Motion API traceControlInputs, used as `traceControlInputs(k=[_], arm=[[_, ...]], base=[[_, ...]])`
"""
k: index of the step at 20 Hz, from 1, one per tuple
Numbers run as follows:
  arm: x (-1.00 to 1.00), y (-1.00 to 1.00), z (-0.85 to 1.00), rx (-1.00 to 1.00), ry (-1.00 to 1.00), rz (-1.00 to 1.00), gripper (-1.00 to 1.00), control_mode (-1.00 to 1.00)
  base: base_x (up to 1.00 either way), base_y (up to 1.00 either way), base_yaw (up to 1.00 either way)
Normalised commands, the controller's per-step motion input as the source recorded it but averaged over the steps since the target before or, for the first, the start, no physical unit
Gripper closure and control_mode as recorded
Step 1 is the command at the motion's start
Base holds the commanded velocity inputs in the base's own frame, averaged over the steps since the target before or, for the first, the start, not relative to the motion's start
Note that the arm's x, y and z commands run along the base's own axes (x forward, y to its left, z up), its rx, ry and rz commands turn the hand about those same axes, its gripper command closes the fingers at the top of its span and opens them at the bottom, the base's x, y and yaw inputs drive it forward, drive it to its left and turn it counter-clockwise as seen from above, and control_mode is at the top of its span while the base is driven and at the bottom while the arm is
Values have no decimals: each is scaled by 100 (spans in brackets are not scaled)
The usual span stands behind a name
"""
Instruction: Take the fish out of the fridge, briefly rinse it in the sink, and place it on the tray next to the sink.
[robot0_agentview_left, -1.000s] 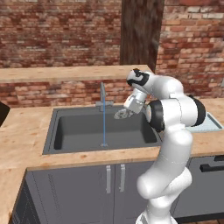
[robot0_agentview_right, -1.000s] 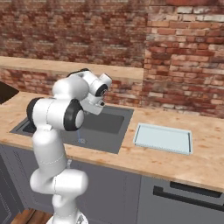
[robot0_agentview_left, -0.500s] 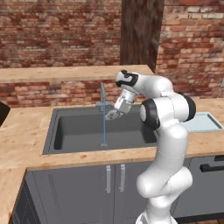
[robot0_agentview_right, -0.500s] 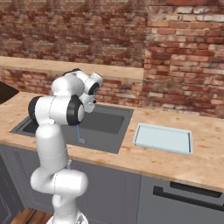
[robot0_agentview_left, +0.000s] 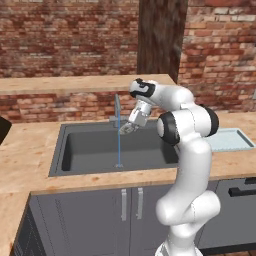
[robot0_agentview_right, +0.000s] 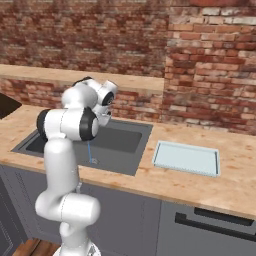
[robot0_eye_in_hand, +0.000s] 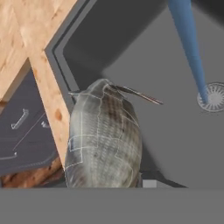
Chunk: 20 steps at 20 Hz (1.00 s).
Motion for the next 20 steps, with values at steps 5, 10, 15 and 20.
traceControlInputs(k=[5, 10, 15, 20], arm=[[38, 0, -1, -3, -2, 0, 100, -100], [29, 0, -3, -4, -2, 0, 100, -100], [23, 0, -6, -2, 0, 0, 100, -100], [34, 0, -15, -6, 0, -2, 100, -100]], base=[[0, 0, 0], [0, 0, 0], [0, 0, 0], [0, 0, 0]])
